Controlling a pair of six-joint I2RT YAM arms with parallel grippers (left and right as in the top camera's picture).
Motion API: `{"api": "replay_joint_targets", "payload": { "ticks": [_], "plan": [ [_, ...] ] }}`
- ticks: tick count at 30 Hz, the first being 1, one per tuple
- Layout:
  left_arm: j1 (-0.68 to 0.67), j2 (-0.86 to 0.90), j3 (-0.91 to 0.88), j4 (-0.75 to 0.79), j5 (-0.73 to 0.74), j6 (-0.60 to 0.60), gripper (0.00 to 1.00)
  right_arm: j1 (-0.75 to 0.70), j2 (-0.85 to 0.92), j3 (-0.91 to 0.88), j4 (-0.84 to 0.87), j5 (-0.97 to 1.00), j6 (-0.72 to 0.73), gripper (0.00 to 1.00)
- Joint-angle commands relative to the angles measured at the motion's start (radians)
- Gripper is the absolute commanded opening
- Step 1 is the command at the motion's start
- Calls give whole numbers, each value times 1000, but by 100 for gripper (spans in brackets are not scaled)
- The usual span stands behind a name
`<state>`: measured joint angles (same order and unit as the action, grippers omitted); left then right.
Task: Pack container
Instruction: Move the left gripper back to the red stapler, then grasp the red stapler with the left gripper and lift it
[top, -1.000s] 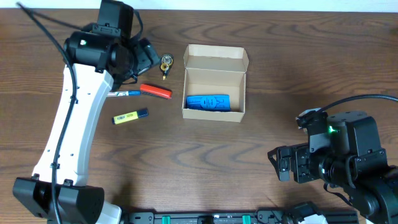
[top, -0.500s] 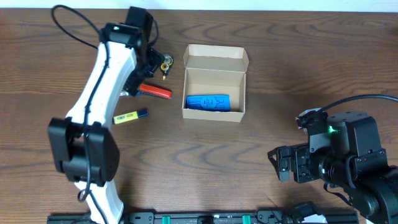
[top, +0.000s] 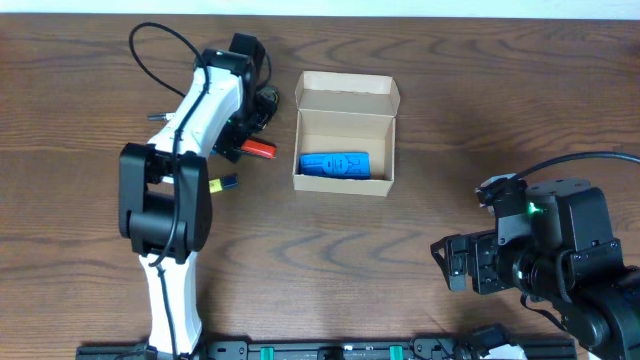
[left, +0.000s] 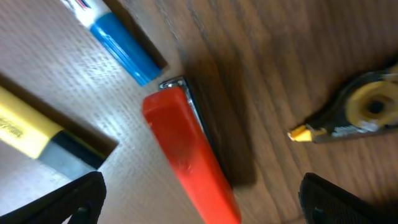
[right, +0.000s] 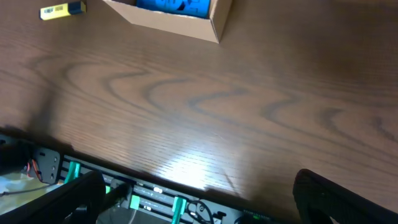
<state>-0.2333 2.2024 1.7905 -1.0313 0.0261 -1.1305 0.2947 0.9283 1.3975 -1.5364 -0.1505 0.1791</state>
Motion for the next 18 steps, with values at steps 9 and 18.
{"api": "replay_joint_targets", "payload": {
  "ticks": [9,18],
  "plan": [
    [-22,76,5,21,0,-39,94,-8,0,-1,-1,-8,10,99],
    [-42,112,4,42,0,-63,77,-8,1,-1,-1,-8,10,99]
  ]
}}
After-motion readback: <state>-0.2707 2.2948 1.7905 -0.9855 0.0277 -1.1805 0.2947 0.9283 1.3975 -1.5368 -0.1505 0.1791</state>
